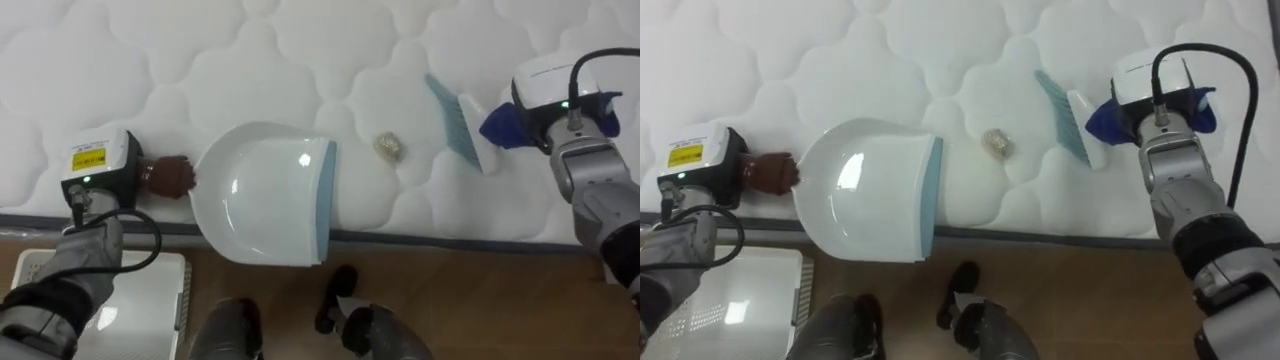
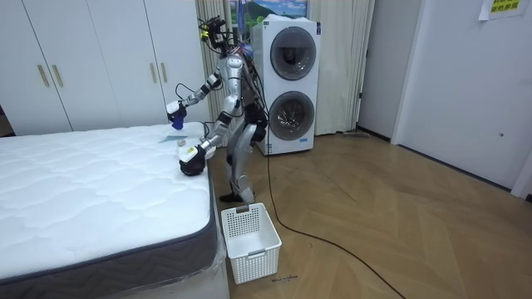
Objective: Clean bed
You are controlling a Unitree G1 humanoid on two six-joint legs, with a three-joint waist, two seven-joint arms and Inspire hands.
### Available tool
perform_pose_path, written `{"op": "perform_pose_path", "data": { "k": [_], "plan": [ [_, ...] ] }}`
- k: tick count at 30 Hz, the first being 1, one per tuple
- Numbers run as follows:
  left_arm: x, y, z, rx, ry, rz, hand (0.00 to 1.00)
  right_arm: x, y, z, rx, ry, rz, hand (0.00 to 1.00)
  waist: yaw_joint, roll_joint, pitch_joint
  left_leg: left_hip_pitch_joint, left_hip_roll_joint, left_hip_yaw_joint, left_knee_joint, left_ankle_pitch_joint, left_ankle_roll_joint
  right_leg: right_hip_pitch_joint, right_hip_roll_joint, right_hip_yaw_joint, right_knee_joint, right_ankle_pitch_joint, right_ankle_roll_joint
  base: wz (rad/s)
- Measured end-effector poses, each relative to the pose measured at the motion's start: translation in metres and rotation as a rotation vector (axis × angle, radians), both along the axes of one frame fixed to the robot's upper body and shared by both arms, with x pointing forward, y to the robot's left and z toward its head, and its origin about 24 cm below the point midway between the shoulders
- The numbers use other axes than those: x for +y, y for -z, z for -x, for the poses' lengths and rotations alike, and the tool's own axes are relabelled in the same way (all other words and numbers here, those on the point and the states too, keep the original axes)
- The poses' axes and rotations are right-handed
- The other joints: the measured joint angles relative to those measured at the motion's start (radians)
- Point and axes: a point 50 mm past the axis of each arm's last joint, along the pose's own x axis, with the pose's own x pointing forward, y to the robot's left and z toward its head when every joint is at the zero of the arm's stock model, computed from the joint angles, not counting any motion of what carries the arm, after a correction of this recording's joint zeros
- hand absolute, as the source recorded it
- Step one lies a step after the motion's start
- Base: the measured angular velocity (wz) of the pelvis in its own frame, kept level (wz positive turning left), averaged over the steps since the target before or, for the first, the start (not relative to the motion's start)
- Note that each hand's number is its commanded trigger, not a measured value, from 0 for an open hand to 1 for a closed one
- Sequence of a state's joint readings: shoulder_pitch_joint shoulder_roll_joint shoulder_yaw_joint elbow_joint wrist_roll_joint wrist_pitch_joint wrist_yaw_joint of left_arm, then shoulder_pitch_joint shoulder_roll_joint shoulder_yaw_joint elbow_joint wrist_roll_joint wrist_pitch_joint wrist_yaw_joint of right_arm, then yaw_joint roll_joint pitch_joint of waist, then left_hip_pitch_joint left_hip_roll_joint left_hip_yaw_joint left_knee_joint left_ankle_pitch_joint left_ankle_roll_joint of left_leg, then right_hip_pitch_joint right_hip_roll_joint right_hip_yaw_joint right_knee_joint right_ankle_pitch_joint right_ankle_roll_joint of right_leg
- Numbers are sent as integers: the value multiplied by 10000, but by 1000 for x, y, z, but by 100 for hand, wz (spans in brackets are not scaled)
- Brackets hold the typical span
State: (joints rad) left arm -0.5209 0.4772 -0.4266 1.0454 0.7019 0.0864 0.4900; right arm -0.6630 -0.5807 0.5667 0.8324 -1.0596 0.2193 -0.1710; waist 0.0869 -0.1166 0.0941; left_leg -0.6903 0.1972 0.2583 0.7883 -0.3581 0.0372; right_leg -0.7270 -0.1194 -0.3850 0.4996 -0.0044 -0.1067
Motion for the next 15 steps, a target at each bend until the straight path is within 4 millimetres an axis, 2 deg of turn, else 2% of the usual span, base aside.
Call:
{"op": "perform_pose_path", "data": {
  "k": [8, 12, 15],
  "plan": [
    [3, -7, -4, -210, -21, -201, 100, 5, 1, 7, -191, -274, -375, 100, -36, 156, -9, 15, 15, 25, 0, 9, -19, 3, 23, -2, 4, 1, -21, 0],
    [5, -10, -6, -291, -216, -345, 100, 15, 2, 12, -293, -511, -660, 100, -46, 172, -18, 118, 15, 148, -87, 22, -39, -4, 28, 98, -8, 19, -53, -5],
    [7, -10, -5, -208, -283, -560, 100, 25, -3, 10, -202, -762, -812, 100, -40, 169, -21, 261, 15, 293, -197, 39, -71, -4, 138, 259, -19, 48, -101, -12]
  ]
}}
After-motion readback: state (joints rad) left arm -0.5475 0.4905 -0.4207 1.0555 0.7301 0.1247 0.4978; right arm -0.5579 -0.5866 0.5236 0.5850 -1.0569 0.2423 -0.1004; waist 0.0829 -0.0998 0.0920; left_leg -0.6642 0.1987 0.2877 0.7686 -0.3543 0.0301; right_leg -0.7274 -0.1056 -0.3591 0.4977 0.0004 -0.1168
